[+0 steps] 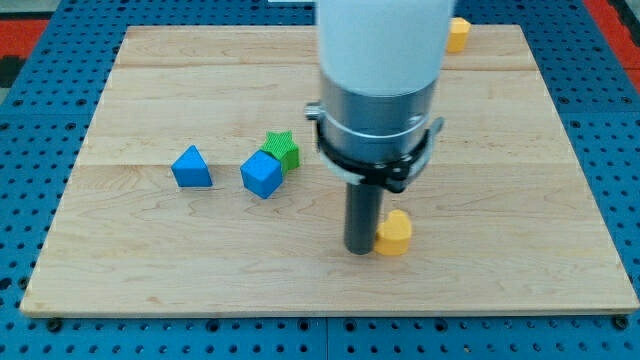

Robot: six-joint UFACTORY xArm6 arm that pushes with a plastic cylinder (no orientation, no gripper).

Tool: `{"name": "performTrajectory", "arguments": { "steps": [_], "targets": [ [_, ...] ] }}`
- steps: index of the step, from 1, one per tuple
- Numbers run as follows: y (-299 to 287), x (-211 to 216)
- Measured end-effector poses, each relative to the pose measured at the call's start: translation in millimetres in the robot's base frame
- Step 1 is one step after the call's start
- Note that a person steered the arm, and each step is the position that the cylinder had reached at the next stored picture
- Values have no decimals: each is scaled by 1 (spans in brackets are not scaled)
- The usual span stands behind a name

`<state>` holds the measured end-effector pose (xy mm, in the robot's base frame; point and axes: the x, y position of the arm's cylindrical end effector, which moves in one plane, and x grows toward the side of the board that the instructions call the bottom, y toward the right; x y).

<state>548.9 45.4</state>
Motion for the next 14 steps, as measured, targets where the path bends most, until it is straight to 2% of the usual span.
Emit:
{"name": "performTrajectory", "arguments": {
  "steps": [1,2,5,6,9,10,12,13,14],
  "targets": [
    [23,-8],
    [3,-17],
    [93,-26],
    [100,-19],
    [-40,-131],
    [-86,-154],
    [-169,-130],
    [-164,-113],
    [-115,-115]
  ]
}}
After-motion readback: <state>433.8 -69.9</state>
